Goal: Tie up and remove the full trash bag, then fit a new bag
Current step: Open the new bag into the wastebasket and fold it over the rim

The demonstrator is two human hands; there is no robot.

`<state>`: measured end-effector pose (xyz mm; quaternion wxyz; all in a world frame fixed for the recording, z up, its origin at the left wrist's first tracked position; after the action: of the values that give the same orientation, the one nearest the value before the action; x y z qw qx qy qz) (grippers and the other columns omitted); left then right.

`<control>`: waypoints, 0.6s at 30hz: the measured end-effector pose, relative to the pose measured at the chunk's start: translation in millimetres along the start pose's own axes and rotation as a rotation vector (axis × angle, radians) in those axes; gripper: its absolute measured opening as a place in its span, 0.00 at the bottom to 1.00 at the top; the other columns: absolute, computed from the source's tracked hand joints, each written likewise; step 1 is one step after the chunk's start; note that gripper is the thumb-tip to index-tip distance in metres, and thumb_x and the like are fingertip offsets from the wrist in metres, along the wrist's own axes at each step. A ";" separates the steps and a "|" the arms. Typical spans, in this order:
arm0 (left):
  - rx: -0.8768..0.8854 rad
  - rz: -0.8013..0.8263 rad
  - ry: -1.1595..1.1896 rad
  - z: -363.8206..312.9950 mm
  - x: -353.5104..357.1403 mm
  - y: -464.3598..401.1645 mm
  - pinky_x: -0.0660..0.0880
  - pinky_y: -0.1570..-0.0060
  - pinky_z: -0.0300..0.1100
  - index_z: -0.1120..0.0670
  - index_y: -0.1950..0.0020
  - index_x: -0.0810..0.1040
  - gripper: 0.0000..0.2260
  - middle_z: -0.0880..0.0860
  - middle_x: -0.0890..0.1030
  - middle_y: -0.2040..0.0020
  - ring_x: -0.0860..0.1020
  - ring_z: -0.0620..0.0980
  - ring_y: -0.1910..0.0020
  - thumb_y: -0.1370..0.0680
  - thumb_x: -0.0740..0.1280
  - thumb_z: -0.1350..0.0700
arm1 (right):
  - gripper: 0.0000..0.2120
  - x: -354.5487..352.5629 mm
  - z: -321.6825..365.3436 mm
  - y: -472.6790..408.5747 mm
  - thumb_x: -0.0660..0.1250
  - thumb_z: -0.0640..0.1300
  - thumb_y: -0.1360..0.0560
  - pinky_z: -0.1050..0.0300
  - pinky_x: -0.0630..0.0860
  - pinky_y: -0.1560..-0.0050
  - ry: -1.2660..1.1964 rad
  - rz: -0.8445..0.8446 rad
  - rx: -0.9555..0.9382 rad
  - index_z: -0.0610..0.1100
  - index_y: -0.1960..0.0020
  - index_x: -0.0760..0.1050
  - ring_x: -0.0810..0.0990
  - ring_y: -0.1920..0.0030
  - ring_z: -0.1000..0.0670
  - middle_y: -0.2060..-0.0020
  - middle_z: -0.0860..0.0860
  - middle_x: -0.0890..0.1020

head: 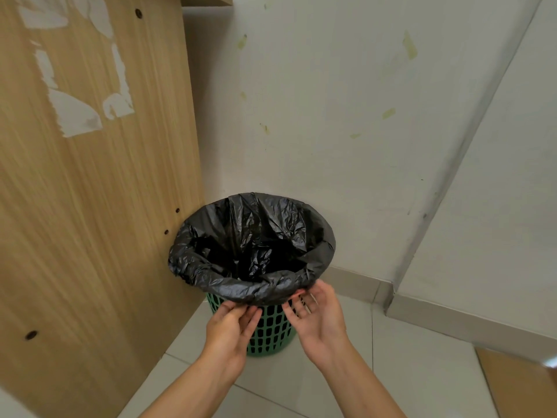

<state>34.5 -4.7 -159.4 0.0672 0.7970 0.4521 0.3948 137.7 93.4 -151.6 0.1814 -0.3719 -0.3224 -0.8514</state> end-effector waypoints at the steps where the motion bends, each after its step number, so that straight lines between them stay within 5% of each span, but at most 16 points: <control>1: -0.002 -0.009 0.016 -0.6 0.2 0.3 0.81 0.54 0.43 0.61 0.51 0.76 0.10 0.58 0.80 0.54 0.79 0.51 0.55 0.20 0.57 0.70 | 0.15 1.2 3.3 0.4 0.62 0.51 0.23 0.44 0.75 0.41 0.004 0.002 -0.007 0.38 0.49 0.75 0.78 0.52 0.46 0.54 0.43 0.77; 3: -0.011 -0.025 0.092 -2.2 1.4 3.0 0.78 0.51 0.46 0.62 0.51 0.75 0.10 0.59 0.78 0.55 0.78 0.54 0.54 0.20 0.54 0.69 | 0.21 4.4 10.1 0.2 0.65 0.55 0.24 0.45 0.75 0.39 0.048 -0.002 -0.019 0.37 0.46 0.75 0.79 0.48 0.45 0.51 0.42 0.79; 6: -0.017 -0.033 0.253 -7.9 3.9 12.4 0.73 0.39 0.53 0.61 0.52 0.72 0.08 0.61 0.75 0.53 0.77 0.58 0.51 0.20 0.56 0.59 | 0.14 11.2 10.4 -1.6 0.69 0.43 0.26 0.52 0.80 0.47 0.124 0.015 0.014 0.37 0.44 0.75 0.80 0.50 0.46 0.51 0.42 0.81; 10: 0.023 0.036 0.259 -20.6 9.8 12.5 0.70 0.35 0.51 0.60 0.40 0.71 0.21 0.59 0.75 0.45 0.76 0.55 0.44 0.23 0.65 0.45 | 0.10 15.2 2.0 -3.3 0.68 0.36 0.25 0.58 0.82 0.53 0.152 0.054 0.036 0.38 0.45 0.74 0.81 0.53 0.48 0.51 0.42 0.82; 14: 0.044 0.043 0.159 -27.1 14.1 6.8 0.75 0.45 0.44 0.59 0.51 0.75 0.02 0.58 0.78 0.50 0.78 0.52 0.50 0.23 0.65 0.64 | 0.07 16.6 -4.1 -1.6 0.66 0.32 0.26 0.60 0.82 0.53 0.079 0.139 0.009 0.37 0.48 0.76 0.82 0.51 0.49 0.53 0.42 0.83; 18: 0.033 0.022 0.150 -24.7 9.5 1.4 0.75 0.48 0.44 0.61 0.54 0.73 0.05 0.57 0.77 0.56 0.76 0.50 0.55 0.23 0.60 0.69 | 0.13 9.5 -9.8 -2.5 0.65 0.31 0.30 0.56 0.81 0.48 -0.063 0.224 0.050 0.37 0.46 0.76 0.81 0.48 0.47 0.51 0.42 0.83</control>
<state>21.0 -4.2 -136.5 0.0157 0.7712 0.4534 0.4466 125.0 87.8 -150.6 0.2742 -0.4275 -0.3055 -0.8054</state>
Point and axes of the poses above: each hand's wrist, its own y-axis away from the middle knuckle, its own x-axis out of the palm, z = x × y, the point moved 5 cm from there along -y, towards the middle knuckle
